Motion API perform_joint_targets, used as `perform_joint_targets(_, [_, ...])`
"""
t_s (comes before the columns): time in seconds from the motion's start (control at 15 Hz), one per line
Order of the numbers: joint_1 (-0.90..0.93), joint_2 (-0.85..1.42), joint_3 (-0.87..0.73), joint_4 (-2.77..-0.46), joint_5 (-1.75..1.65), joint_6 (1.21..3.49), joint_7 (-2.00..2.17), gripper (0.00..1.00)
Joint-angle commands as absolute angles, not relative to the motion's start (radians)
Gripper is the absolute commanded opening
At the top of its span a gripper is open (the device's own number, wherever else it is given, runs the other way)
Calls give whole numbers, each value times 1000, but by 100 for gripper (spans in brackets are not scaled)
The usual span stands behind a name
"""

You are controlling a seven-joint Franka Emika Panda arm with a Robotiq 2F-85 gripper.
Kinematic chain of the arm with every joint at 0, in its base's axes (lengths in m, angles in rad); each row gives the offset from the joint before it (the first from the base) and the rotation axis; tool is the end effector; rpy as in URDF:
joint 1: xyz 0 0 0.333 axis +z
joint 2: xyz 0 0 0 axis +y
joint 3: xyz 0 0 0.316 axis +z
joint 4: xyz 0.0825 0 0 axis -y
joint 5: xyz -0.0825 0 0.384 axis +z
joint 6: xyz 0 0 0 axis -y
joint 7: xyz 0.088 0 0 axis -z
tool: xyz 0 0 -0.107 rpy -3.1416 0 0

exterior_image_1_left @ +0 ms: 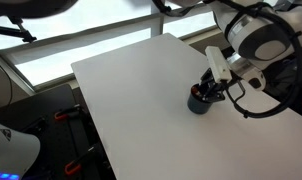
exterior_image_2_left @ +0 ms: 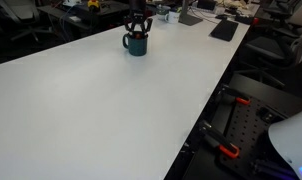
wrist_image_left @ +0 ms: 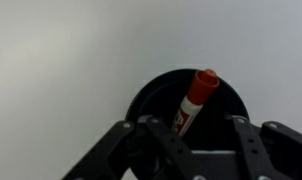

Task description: Remove the marker from the cup and put it on the table

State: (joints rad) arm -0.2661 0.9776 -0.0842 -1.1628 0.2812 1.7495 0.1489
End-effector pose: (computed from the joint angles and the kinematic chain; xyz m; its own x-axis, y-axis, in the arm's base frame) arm 0.6880 -0.2083 0.1740 0.7781 -0.4831 -0.4015 -0.5640 -0.8187 -0.1080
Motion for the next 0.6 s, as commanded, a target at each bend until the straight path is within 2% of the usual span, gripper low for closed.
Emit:
perform_joint_targets(0.0, [-257, 992, -75, -1149, 281, 1747, 165, 22])
perform_joint_targets(0.13, [-256, 992, -75, -1152, 283, 1747, 165, 5])
perform_joint_targets(0.2, [-255, 988, -76, -1155, 282, 1747, 164, 1])
perform_joint_targets(0.33, [-255, 968, -75, -1167, 283, 1746, 159, 5])
perform_joint_targets(0.53, [-239, 920, -83, -1195, 265, 1751, 157, 5])
